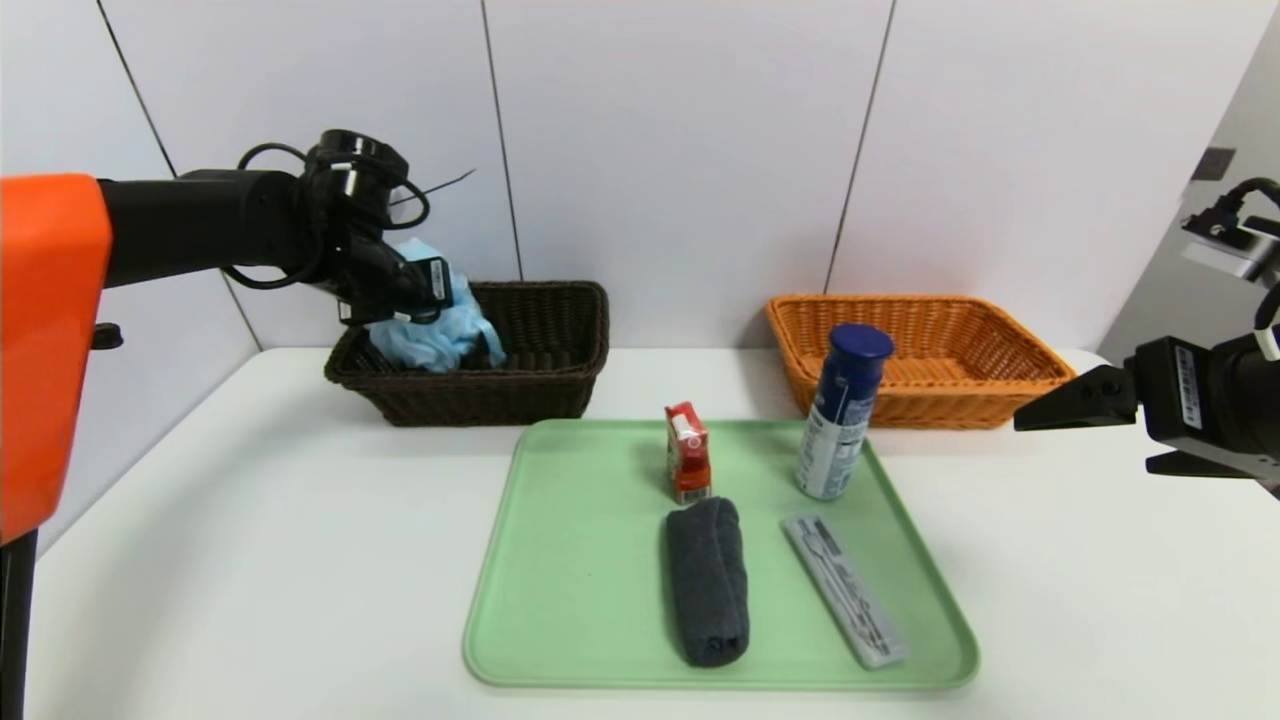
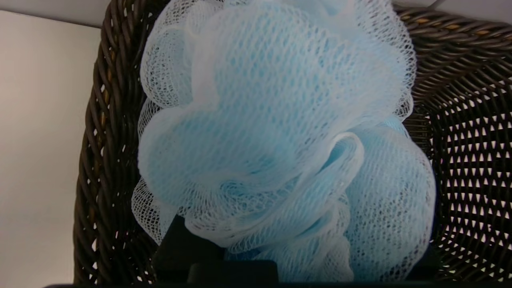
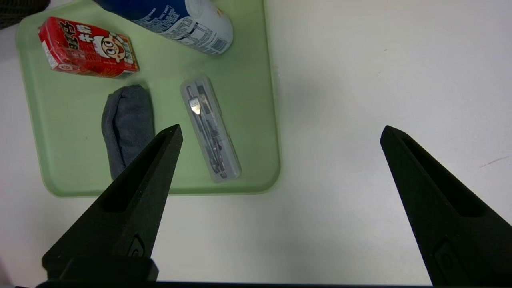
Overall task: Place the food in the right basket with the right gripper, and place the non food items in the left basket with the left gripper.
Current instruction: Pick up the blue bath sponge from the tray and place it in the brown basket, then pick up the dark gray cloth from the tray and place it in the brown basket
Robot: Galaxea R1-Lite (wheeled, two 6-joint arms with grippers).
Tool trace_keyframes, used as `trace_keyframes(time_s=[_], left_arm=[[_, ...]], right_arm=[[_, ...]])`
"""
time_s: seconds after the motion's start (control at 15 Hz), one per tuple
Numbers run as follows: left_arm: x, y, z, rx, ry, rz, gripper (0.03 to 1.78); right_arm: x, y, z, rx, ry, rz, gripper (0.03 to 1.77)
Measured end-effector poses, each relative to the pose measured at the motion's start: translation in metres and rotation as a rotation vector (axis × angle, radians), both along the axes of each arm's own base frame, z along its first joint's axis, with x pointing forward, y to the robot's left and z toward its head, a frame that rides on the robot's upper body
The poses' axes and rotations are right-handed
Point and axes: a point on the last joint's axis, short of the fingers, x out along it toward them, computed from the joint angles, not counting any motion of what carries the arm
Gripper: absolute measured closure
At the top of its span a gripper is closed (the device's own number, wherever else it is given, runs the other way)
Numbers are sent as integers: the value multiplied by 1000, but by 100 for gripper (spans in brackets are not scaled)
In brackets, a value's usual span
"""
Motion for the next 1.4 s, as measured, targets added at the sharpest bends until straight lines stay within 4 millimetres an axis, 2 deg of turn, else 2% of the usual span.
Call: trace_keyframes(time_s=[0.2, 0.47, 0.67, 0.8, 0.93, 1.13, 1.27, 1.4], left_arm=[[5, -1, -4, -2, -12, 2, 72], [3, 0, 1, 9, -28, -6, 47], [-3, 0, 12, 24, -53, -21, 36], [-14, 0, 32, 29, -100, -33, 30], [-41, -16, 64, 21, -165, -84, 26], [-103, -66, 98, -33, -153, -229, 21], [-147, -105, 104, -79, -76, -319, 18], [-185, -139, 98, -109, 39, -371, 17]], right_arm=[[0, 0, 0, -1, 1, 0, 9], [0, 0, 0, -1, 2, 1, 9], [0, 0, 0, -1, 0, 2, 9], [-1, 0, 0, 1, -1, 2, 9], [-1, -1, 0, 1, -2, -2, 9], [0, -1, 0, 2, 0, -6, 9], [0, -1, 0, 2, 0, -5, 9], [0, -1, -1, 0, 4, -6, 9]])
